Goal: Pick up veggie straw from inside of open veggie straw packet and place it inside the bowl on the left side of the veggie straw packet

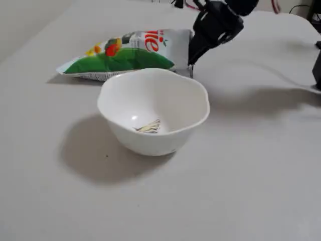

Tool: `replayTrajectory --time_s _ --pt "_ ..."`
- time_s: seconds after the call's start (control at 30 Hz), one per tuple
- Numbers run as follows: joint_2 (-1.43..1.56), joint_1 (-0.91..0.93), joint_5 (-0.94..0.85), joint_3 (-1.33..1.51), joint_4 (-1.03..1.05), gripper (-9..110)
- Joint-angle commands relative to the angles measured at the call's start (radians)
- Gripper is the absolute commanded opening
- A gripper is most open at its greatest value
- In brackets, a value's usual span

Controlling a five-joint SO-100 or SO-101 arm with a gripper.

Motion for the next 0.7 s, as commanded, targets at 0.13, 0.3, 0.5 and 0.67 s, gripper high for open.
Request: replayTrajectory --time_s 0.13,0.3,0.5,0.67 --pt "-0.06 0.002 -0.005 -0.11 -0.037 12" --pt "-0.061 0.0 0.0 -0.117 -0.023 14" --pt "-0.032 0.0 0.006 -0.117 -0.009 14" --pt "-0.032 -0.009 0.041 -0.117 -0.028 14"
